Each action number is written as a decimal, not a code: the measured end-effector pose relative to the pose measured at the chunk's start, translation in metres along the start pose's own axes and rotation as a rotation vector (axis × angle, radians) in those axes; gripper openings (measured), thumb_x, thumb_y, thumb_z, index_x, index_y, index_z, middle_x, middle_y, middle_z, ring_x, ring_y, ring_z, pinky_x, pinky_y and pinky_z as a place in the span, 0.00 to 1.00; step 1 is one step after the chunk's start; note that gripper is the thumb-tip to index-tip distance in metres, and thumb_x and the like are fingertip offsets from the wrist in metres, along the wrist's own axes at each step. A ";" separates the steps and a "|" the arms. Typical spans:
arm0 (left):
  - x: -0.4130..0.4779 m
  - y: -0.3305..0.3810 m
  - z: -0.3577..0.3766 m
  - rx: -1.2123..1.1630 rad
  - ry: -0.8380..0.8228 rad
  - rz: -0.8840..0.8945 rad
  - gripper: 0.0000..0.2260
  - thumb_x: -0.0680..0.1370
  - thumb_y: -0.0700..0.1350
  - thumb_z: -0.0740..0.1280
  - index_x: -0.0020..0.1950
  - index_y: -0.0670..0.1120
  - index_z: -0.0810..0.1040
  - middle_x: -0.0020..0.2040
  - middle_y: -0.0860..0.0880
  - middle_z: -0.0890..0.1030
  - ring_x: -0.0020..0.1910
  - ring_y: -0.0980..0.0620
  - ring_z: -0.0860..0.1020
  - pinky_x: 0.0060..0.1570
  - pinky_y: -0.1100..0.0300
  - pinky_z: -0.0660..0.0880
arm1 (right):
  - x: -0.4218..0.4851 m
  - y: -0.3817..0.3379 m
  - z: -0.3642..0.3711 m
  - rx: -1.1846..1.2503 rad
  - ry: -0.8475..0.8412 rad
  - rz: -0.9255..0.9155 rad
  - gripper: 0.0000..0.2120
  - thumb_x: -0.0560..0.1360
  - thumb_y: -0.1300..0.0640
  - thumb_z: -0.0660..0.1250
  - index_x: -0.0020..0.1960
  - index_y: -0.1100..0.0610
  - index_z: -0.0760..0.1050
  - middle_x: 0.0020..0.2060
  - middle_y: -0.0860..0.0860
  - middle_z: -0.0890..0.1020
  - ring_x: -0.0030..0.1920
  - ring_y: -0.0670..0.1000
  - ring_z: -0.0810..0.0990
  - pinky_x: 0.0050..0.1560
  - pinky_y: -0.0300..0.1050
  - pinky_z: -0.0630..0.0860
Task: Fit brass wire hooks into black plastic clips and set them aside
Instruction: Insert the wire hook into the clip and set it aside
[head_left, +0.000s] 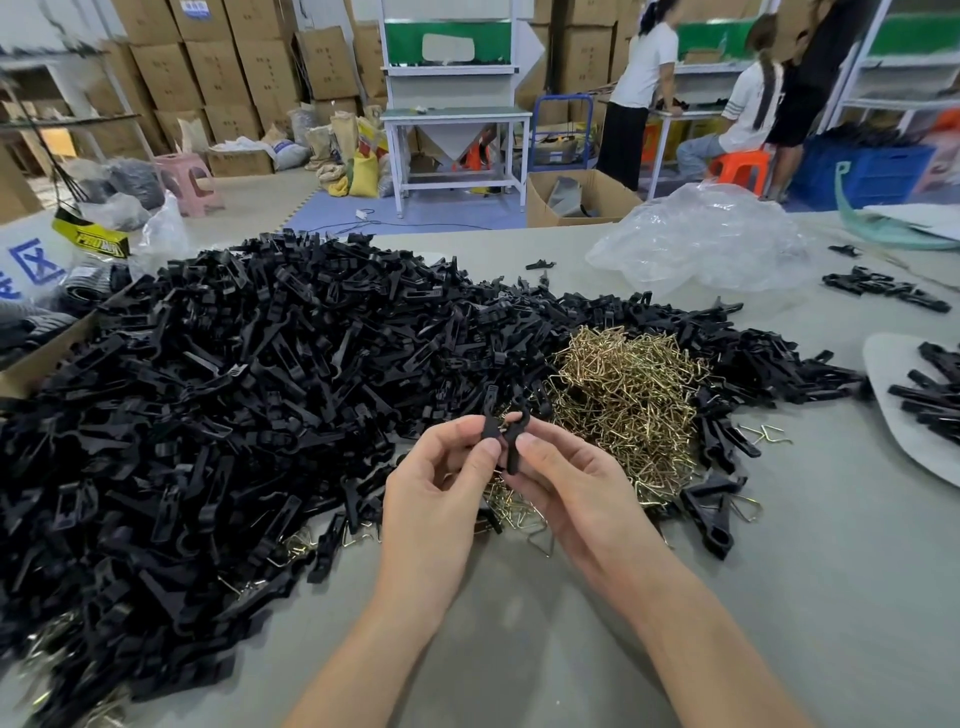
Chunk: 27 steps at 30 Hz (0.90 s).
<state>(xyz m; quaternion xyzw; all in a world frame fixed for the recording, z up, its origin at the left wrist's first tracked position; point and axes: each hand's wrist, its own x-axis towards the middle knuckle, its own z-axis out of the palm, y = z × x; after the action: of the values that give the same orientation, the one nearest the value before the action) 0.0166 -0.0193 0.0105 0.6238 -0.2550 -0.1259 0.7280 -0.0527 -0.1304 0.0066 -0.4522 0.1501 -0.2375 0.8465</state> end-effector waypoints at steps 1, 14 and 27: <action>0.000 0.000 0.000 0.007 0.000 0.004 0.07 0.78 0.41 0.71 0.52 0.52 0.83 0.44 0.54 0.86 0.43 0.60 0.82 0.44 0.71 0.75 | 0.000 0.000 0.000 -0.007 0.006 0.002 0.10 0.74 0.62 0.70 0.51 0.54 0.87 0.53 0.56 0.87 0.48 0.47 0.85 0.49 0.37 0.81; 0.000 0.001 0.000 0.044 0.003 0.016 0.08 0.78 0.40 0.71 0.50 0.53 0.84 0.44 0.52 0.86 0.45 0.50 0.83 0.45 0.69 0.77 | 0.000 0.001 -0.004 -0.049 0.006 -0.011 0.11 0.73 0.60 0.71 0.54 0.53 0.86 0.54 0.56 0.86 0.51 0.49 0.85 0.50 0.37 0.80; 0.001 -0.010 -0.005 0.368 -0.005 0.192 0.10 0.80 0.42 0.69 0.56 0.57 0.83 0.48 0.63 0.84 0.50 0.61 0.81 0.48 0.72 0.73 | 0.000 -0.001 -0.010 -0.073 -0.055 0.026 0.15 0.70 0.58 0.74 0.57 0.54 0.85 0.52 0.56 0.86 0.50 0.50 0.85 0.50 0.38 0.80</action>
<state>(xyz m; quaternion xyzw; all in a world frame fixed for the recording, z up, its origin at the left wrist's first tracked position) 0.0217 -0.0173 0.0002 0.7189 -0.3336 -0.0087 0.6097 -0.0581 -0.1376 0.0020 -0.4872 0.1412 -0.2085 0.8362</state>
